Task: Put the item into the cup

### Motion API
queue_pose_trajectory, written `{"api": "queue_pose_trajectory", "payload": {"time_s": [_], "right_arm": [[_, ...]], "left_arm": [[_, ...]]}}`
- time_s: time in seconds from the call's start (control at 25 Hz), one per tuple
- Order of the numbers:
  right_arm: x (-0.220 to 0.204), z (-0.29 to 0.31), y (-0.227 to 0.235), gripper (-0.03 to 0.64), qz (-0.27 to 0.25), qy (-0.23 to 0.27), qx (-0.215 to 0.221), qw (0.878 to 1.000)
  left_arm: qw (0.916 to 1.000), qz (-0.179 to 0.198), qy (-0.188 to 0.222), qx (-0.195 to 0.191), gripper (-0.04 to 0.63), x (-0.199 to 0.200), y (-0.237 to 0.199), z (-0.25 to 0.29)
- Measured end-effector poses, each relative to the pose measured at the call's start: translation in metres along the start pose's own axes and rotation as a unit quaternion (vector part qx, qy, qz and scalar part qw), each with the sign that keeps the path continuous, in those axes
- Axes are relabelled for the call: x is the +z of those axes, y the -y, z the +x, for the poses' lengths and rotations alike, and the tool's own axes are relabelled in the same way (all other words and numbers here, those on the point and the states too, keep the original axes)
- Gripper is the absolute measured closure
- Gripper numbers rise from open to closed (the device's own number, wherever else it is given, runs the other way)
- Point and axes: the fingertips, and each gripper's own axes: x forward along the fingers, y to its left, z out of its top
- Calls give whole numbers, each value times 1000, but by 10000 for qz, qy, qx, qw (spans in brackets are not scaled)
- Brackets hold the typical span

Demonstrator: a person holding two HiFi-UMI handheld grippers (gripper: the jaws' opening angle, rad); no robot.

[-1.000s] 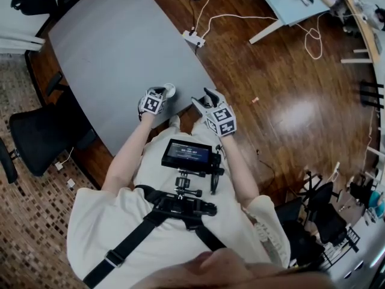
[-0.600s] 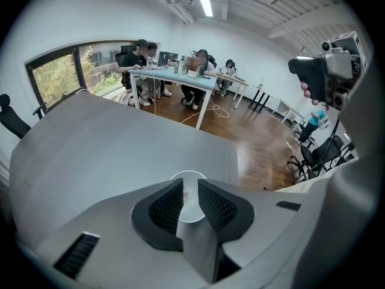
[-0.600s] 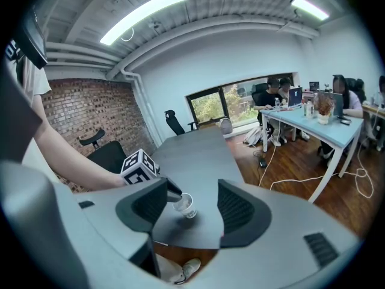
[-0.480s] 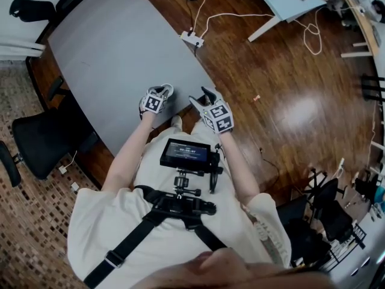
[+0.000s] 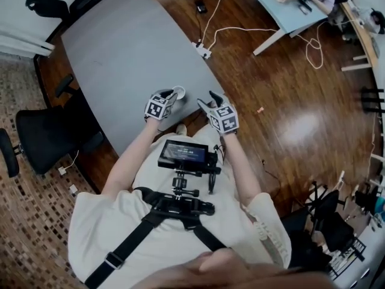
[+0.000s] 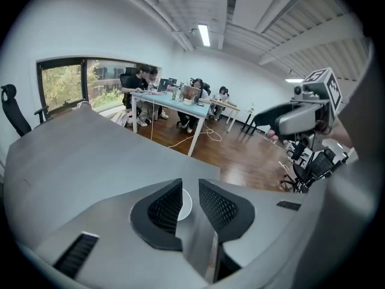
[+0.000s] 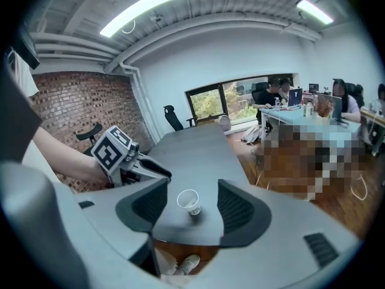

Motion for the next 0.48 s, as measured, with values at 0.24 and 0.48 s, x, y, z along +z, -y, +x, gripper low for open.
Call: {"api": "queue_pose_trajectory", "payload": {"time_s": [0.24, 0.48], "right_arm": [[-12, -7, -27, 339, 7, -57, -137, 9999], [-24, -23, -49, 339, 85, -77, -179, 9998]], "left_arm": [[9993, -4, 349, -130, 506, 10, 1, -43], [9979, -294, 474, -314, 506, -9, 19, -64]]}}
